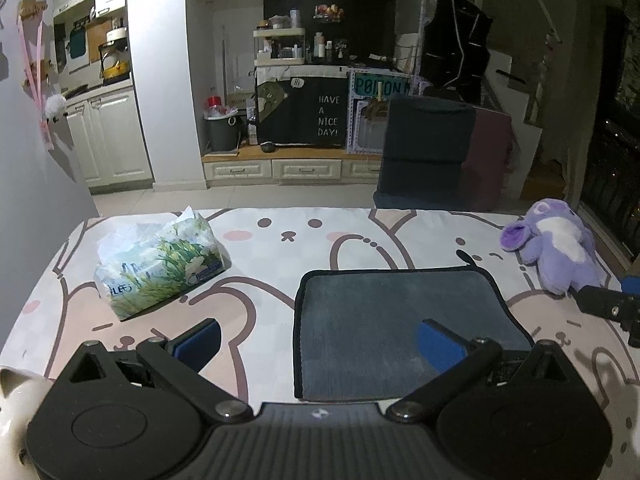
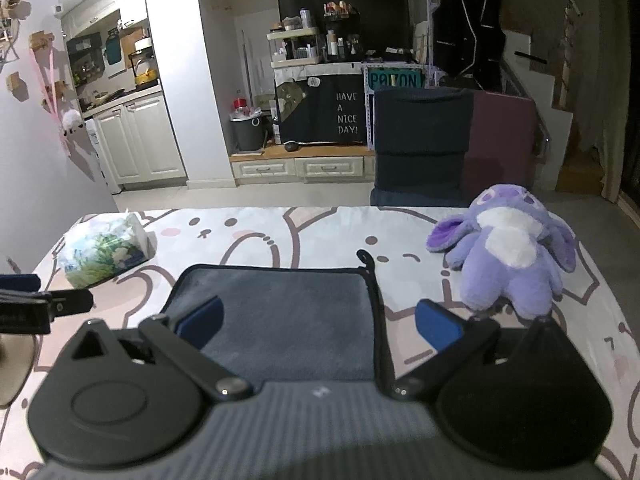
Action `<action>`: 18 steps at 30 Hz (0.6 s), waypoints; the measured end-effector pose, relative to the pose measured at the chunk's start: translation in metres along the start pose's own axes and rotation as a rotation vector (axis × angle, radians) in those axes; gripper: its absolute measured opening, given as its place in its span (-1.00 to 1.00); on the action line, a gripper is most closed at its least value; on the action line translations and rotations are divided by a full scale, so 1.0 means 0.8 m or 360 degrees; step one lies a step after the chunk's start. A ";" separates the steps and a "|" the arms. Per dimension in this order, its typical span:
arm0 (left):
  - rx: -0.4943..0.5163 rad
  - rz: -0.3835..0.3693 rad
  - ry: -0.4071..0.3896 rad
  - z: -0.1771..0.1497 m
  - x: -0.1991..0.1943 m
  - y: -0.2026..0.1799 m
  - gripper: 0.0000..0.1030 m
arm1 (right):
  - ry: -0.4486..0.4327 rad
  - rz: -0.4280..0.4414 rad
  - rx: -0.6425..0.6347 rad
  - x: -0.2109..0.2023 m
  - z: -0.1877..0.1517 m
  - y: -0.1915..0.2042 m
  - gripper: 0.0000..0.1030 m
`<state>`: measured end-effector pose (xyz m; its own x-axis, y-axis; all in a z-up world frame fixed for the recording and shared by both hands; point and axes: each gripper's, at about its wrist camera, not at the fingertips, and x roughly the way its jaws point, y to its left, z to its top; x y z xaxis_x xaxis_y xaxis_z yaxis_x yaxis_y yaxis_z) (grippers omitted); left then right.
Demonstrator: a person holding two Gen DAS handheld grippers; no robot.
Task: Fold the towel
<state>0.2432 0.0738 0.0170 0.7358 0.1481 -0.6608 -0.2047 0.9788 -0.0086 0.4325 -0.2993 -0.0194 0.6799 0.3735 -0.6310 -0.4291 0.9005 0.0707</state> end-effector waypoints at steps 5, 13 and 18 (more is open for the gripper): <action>0.0011 -0.0013 -0.0014 -0.008 -0.019 -0.004 1.00 | -0.0012 0.0000 -0.0004 -0.020 -0.007 0.003 0.99; 0.0033 -0.0029 -0.0029 -0.020 -0.043 -0.014 1.00 | -0.0041 0.0006 -0.0011 -0.049 -0.018 0.007 0.99; 0.0065 -0.0039 -0.0030 -0.029 -0.058 -0.022 1.00 | -0.0063 0.0011 -0.0027 -0.065 -0.027 0.010 0.99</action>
<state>0.1976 0.0467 0.0299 0.7525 0.1264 -0.6463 -0.1603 0.9870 0.0064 0.3812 -0.3166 -0.0024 0.6996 0.3885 -0.5997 -0.4436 0.8941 0.0616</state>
